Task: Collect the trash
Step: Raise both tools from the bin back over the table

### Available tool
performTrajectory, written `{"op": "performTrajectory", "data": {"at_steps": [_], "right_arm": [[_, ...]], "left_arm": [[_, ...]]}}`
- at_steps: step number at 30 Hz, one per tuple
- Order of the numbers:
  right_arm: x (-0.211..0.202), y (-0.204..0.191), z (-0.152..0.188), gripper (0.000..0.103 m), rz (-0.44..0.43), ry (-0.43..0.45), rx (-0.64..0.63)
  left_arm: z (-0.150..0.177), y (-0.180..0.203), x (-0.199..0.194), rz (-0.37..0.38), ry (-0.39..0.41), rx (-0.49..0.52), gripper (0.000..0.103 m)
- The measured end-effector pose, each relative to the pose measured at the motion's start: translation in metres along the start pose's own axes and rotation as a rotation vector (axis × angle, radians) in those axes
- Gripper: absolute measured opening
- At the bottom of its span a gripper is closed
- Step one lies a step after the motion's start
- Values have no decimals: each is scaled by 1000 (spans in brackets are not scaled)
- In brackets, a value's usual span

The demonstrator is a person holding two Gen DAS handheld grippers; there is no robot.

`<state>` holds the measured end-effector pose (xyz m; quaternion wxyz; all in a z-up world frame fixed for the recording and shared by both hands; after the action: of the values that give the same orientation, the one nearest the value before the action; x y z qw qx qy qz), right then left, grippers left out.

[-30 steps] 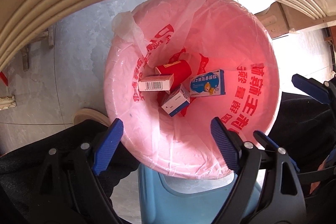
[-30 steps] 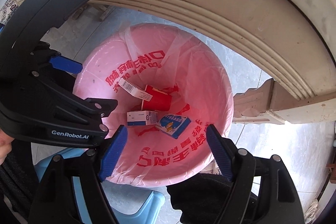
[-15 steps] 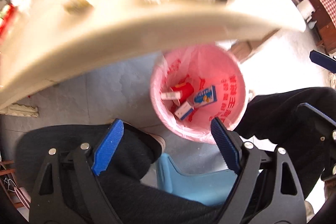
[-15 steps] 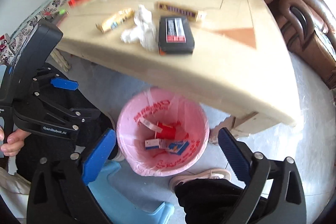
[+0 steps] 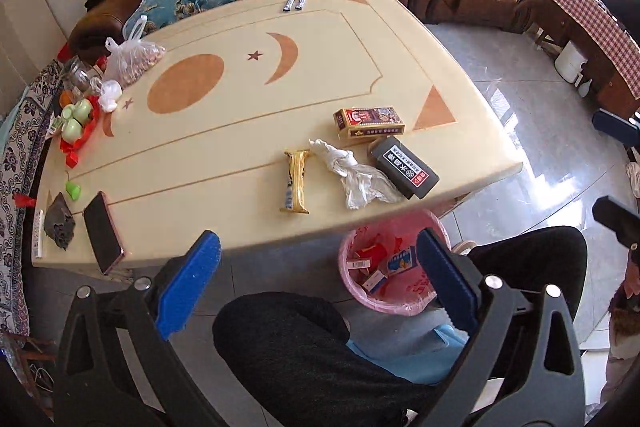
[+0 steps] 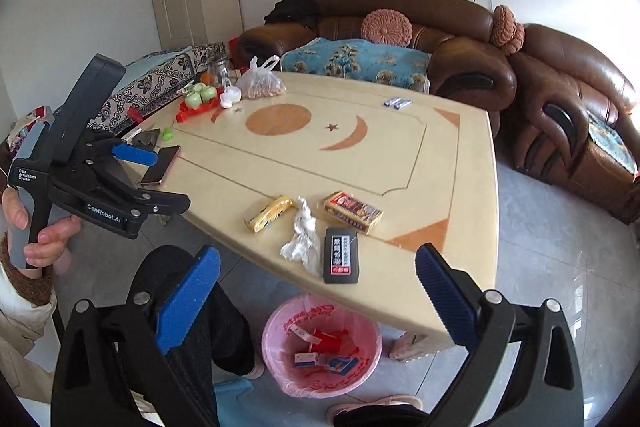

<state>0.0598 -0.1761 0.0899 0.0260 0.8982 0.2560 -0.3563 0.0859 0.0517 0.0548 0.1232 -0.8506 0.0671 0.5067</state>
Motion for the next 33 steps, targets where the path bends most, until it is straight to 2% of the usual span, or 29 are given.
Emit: {"op": "performTrajectory", "data": {"at_steps": [5,9,19,33], "right_arm": [[-12,6,-25,96,24,39,-14],[-6,15,-36,96,19,41,-4],[44,26,-35,96,-1,-54,8],[88,40,-37,96,-11,-123,29]], "left_arm": [[-17,-5,-14,-35,37,40,96],[-27,-9,-12,-22,29,45,96],[-40,-12,38,-19,-49,62,96],[-45,-19,92,-16,-141,64,96]]}}
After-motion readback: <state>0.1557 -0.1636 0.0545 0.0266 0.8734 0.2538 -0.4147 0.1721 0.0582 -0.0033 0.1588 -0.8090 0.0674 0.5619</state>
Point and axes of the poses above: each gripper's, at about its wrist camera, not at the fingertips, and x roughly the way its jaws point, y to its right, z to its underside, the point moved 1 cm from there along x, roughly the way its jaws point, and after that the axes turned 5 degrees about -z, right-handed, at the moved point
